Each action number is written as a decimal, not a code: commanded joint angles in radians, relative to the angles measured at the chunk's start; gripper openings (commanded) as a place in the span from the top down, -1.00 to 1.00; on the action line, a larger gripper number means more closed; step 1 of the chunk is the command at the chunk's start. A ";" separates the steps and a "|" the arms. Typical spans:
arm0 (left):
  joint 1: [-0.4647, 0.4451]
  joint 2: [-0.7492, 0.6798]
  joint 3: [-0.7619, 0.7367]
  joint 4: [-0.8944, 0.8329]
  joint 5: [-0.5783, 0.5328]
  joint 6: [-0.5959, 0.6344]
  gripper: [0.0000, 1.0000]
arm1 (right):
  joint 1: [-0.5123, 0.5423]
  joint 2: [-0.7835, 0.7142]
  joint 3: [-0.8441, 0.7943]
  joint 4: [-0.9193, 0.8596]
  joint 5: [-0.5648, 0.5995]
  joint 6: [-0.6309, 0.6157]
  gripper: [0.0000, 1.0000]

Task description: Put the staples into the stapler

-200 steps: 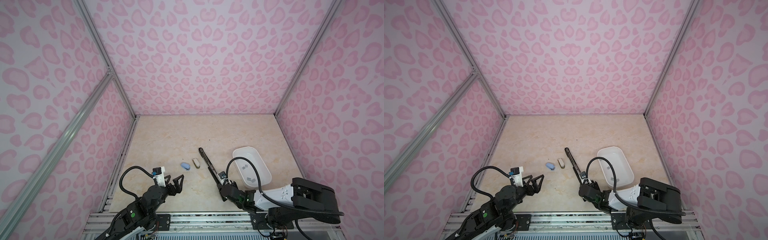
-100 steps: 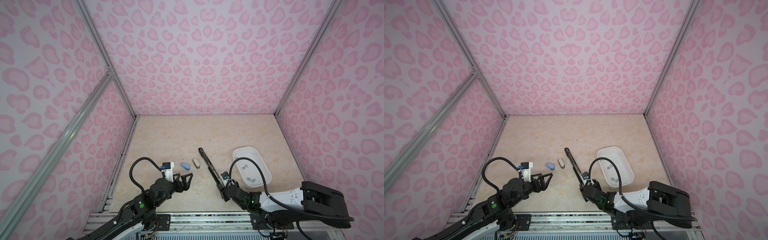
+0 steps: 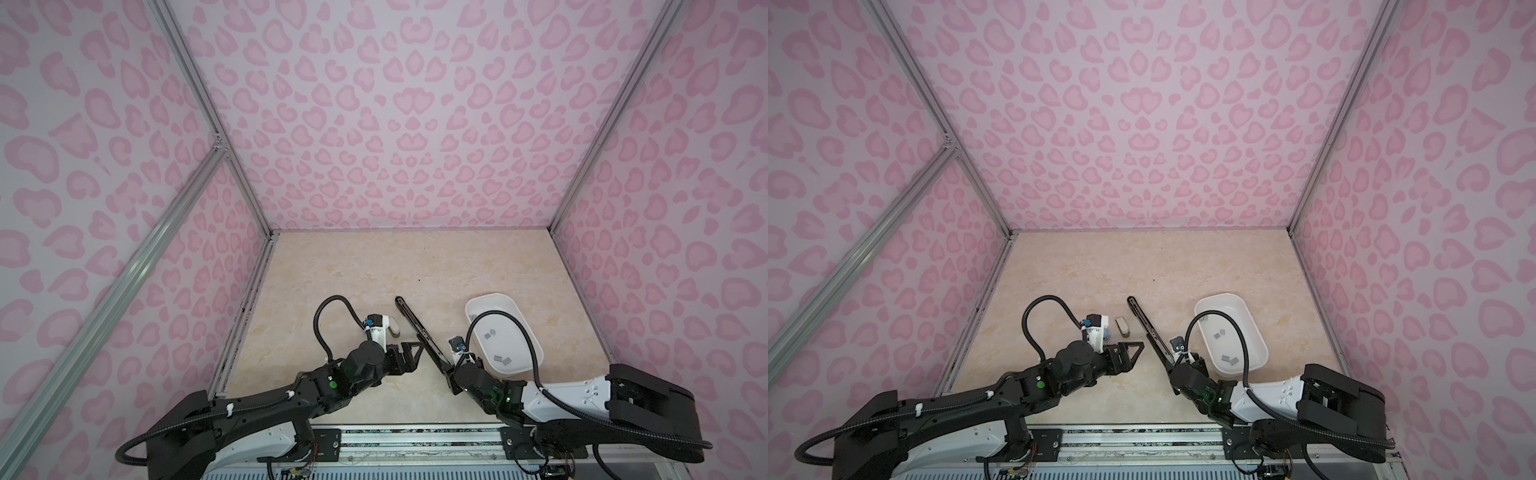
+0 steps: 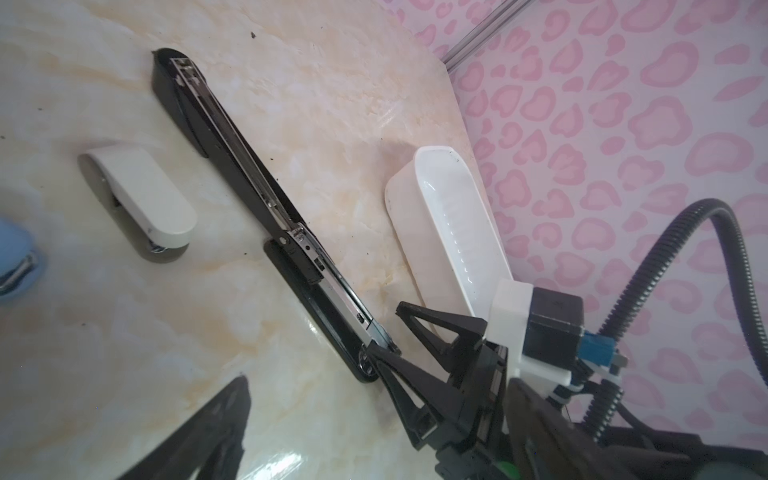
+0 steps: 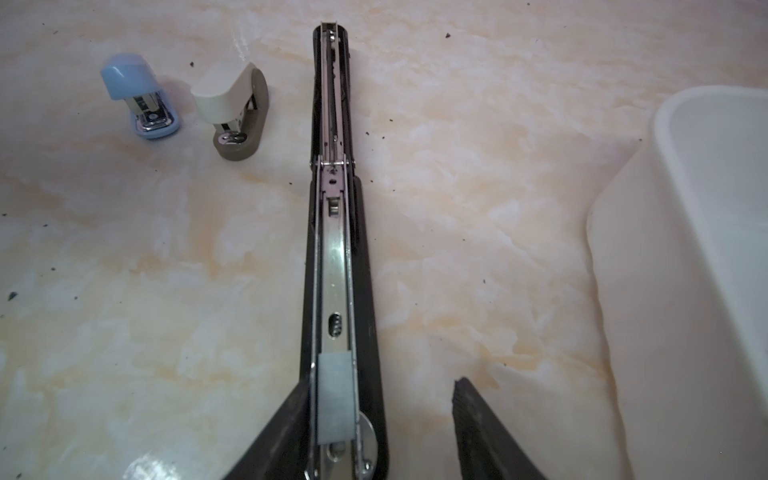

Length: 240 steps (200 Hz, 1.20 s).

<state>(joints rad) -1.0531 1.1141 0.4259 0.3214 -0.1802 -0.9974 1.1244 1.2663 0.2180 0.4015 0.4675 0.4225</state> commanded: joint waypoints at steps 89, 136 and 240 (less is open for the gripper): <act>0.004 0.399 0.156 0.228 -0.088 -0.115 -0.92 | -0.014 0.047 -0.012 0.067 0.008 0.020 -0.03; 0.072 0.549 0.203 0.287 -0.018 -0.135 -0.92 | -0.015 0.065 -0.018 0.090 -0.004 0.032 -0.01; 0.197 0.721 0.293 0.327 0.096 -0.136 -0.92 | -0.015 0.107 -0.009 0.103 -0.020 0.033 0.03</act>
<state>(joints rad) -0.8768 1.8030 0.6994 0.6361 -0.1272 -1.1206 1.1099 1.3708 0.2077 0.5037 0.4480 0.4526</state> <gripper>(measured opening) 0.959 0.490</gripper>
